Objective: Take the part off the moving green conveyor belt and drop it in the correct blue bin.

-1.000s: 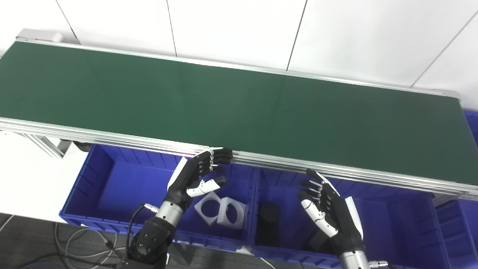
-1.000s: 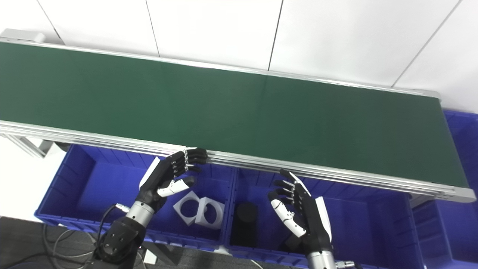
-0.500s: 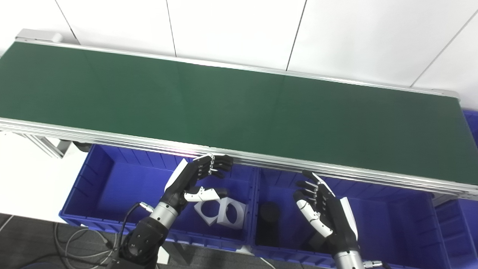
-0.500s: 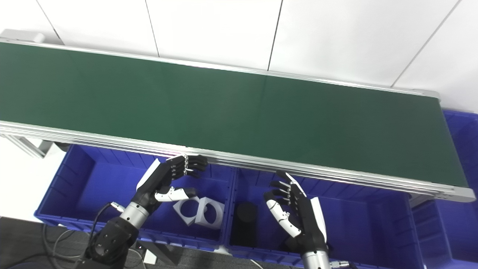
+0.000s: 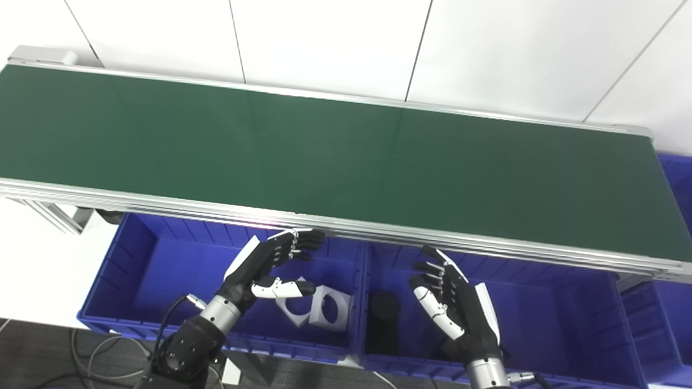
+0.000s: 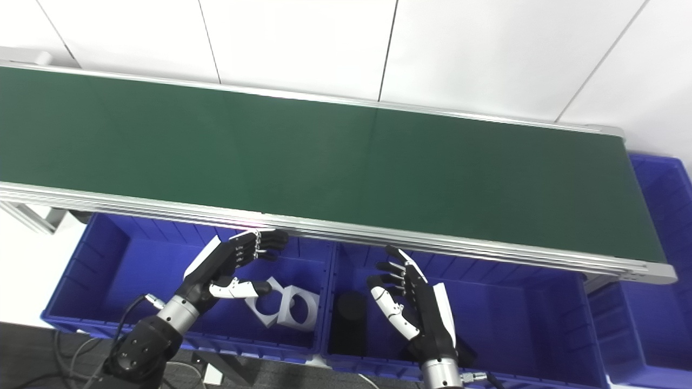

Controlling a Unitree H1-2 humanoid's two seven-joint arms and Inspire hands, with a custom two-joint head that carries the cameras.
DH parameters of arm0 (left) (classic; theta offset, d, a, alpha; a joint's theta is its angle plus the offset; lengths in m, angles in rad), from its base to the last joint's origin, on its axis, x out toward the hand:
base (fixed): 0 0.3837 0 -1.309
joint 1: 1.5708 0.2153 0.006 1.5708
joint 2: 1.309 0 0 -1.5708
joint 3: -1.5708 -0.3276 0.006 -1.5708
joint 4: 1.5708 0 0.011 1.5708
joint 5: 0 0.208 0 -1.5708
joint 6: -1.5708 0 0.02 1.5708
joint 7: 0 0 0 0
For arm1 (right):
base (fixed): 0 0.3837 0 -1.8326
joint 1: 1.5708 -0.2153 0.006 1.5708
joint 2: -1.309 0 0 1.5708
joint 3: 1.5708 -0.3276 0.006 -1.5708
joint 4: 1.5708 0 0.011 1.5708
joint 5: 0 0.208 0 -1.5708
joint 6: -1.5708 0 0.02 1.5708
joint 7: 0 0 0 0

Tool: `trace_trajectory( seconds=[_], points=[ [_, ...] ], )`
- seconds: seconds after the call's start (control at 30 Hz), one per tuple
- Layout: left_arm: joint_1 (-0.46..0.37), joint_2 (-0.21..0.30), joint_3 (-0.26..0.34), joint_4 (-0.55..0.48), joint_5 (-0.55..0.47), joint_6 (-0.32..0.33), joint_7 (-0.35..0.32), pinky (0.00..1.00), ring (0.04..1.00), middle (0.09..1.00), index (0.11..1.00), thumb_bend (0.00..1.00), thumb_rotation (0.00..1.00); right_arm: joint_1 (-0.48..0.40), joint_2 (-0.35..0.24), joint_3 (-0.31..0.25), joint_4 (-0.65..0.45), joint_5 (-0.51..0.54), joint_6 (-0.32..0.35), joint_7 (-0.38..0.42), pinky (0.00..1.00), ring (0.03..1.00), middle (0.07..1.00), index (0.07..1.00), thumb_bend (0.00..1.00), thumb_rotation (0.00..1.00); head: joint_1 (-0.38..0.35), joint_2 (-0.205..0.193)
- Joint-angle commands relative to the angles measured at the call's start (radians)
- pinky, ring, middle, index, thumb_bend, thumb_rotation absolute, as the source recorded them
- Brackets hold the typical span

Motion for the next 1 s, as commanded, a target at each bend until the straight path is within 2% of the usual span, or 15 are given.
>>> trace_trajectory(
  seconds=[0.0, 0.27, 0.33, 0.37, 0.4, 0.43, 0.47, 0.5, 0.6, 0.7, 0.8, 0.97],
  points=[
    [-0.012, 0.003, 0.006, -0.019, -0.021, -0.013, -0.007, 0.73, 0.790, 0.798, 0.770, 1.00, 0.49, -0.011, 0.007, 0.003, -0.019, -0.001, -0.057, -0.009, 0.66, 0.728, 0.773, 0.871, 0.43, 0.61, 0.000, -0.002],
    [-0.010, -0.002, 0.012, -0.015, -0.011, -0.031, 0.005, 0.71, 0.781, 0.794, 0.771, 0.99, 0.50, -0.014, 0.006, 0.001, -0.008, 0.012, -0.071, -0.007, 0.66, 0.735, 0.775, 0.872, 0.44, 0.62, -0.005, -0.007],
    [-0.011, -0.002, 0.014, -0.012, -0.013, -0.034, 0.005, 0.72, 0.782, 0.796, 0.774, 0.98, 0.50, -0.014, 0.008, 0.002, -0.005, 0.017, -0.076, -0.006, 0.66, 0.735, 0.774, 0.872, 0.43, 0.60, -0.029, -0.013],
    [-0.010, 0.000, 0.016, -0.011, -0.014, -0.035, 0.004, 0.72, 0.782, 0.796, 0.776, 0.98, 0.51, -0.014, 0.010, 0.003, -0.003, 0.017, -0.080, -0.007, 0.66, 0.735, 0.773, 0.871, 0.43, 0.60, -0.074, -0.019],
    [-0.010, 0.001, 0.017, -0.010, -0.015, -0.036, 0.004, 0.72, 0.785, 0.799, 0.781, 0.97, 0.50, -0.014, 0.011, 0.005, -0.001, 0.018, -0.082, -0.008, 0.67, 0.734, 0.772, 0.870, 0.43, 0.59, -0.074, -0.019],
    [-0.011, 0.003, 0.020, -0.003, -0.016, -0.043, 0.004, 0.72, 0.787, 0.801, 0.784, 0.97, 0.50, -0.016, 0.012, 0.008, 0.004, 0.014, -0.085, -0.010, 0.67, 0.734, 0.772, 0.870, 0.43, 0.58, -0.119, -0.026],
    [-0.013, 0.004, 0.023, 0.002, -0.017, -0.048, 0.004, 0.72, 0.782, 0.800, 0.792, 0.96, 0.51, -0.018, 0.013, 0.010, 0.008, 0.011, -0.087, -0.011, 0.68, 0.734, 0.772, 0.869, 0.43, 0.57, -0.119, -0.026],
    [-0.015, 0.006, 0.027, 0.008, -0.026, -0.047, 0.000, 0.72, 0.781, 0.799, 0.796, 0.95, 0.50, -0.022, 0.016, 0.012, 0.019, 0.007, -0.091, -0.014, 0.68, 0.733, 0.771, 0.868, 0.43, 0.55, -0.159, -0.033],
    [-0.026, 0.013, 0.035, 0.033, -0.051, -0.056, -0.016, 0.73, 0.783, 0.799, 0.805, 0.92, 0.48, -0.034, 0.025, 0.015, 0.058, 0.001, -0.107, -0.025, 0.69, 0.734, 0.770, 0.865, 0.43, 0.53, -0.192, -0.042],
    [-0.032, 0.014, 0.043, 0.048, -0.052, -0.068, -0.017, 0.73, 0.792, 0.802, 0.807, 0.90, 0.48, -0.046, 0.034, 0.014, 0.100, -0.005, -0.131, -0.039, 0.68, 0.732, 0.767, 0.863, 0.45, 0.55, -0.188, -0.039],
    [-0.037, 0.014, 0.048, 0.060, -0.051, -0.070, -0.019, 0.73, 0.790, 0.795, 0.800, 0.92, 0.49, -0.050, 0.037, 0.013, 0.111, -0.008, -0.134, -0.044, 0.68, 0.734, 0.766, 0.864, 0.47, 0.58, -0.170, -0.037],
    [-0.043, 0.018, 0.054, 0.087, -0.074, -0.088, -0.039, 0.72, 0.777, 0.787, 0.795, 0.94, 0.49, -0.051, 0.038, 0.012, 0.119, 0.015, -0.149, -0.039, 0.68, 0.734, 0.767, 0.866, 0.45, 0.55, -0.160, -0.034]
  ],
)
